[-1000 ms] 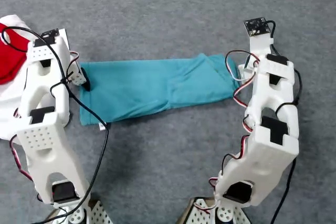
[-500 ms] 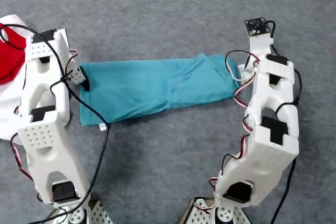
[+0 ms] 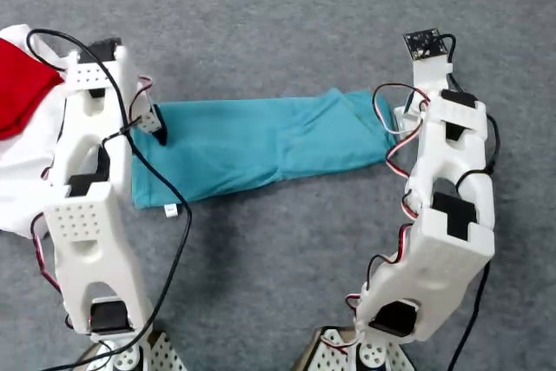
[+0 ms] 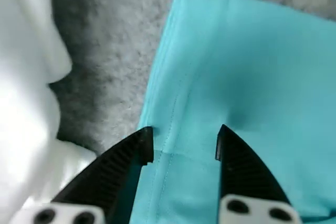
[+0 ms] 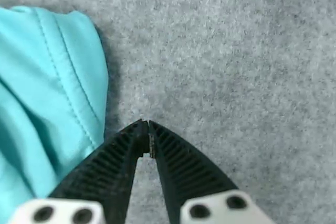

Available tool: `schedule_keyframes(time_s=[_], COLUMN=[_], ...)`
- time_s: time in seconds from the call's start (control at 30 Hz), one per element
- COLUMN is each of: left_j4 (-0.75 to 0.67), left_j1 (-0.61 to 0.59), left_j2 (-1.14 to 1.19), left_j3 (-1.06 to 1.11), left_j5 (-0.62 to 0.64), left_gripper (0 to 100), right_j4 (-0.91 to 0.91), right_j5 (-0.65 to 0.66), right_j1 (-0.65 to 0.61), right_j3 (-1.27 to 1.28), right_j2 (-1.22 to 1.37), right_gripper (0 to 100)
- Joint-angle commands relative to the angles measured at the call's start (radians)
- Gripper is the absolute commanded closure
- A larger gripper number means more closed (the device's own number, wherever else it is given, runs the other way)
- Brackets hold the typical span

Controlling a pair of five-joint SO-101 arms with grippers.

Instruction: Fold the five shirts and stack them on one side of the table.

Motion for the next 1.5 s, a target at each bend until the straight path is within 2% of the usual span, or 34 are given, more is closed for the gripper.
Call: schedule_keyframes(time_s=[0.0,0.3,0.53,0.8,1.07,1.2,1.27,1.4,1.47], left_j4=[-0.012,-0.012,-0.017,-0.141,-0.161,-0.160,-0.141,-0.005,0.064], left_j1=[-0.037,-0.109,-0.075,-0.043,-0.041,-0.028,-0.038,-0.091,-0.103], left_j2=[0.007,0.025,0.027,0.028,0.027,0.016,0.016,0.016,0.016], left_j3=[-0.023,-0.023,-0.012,0.129,0.147,0.146,0.112,-0.049,-0.146], left_j5=[-0.003,-0.092,-0.118,-0.112,-0.066,-0.066,-0.066,-0.072,-0.074], left_gripper=[80,80,80,80,98,98,98,98,98], right_j4=[-0.015,-0.015,-0.015,-0.015,-0.017,-0.017,-0.020,-0.041,-0.052], right_j5=[-0.008,-0.008,-0.009,-0.009,-0.009,-0.009,-0.009,-0.017,-0.077], right_j1=[0.008,0.007,0.007,0.008,0.012,0.013,0.016,0.039,0.065], right_j3=[-0.062,-0.062,-0.062,-0.061,-0.062,-0.062,-0.062,-0.062,-0.074], right_j2=[-0.004,-0.002,-0.002,-0.002,-0.004,-0.005,-0.007,-0.007,-0.007], right_gripper=[99.3,99.3,99.3,99.3,99.3,99.3,99.3,99.3,99.3])
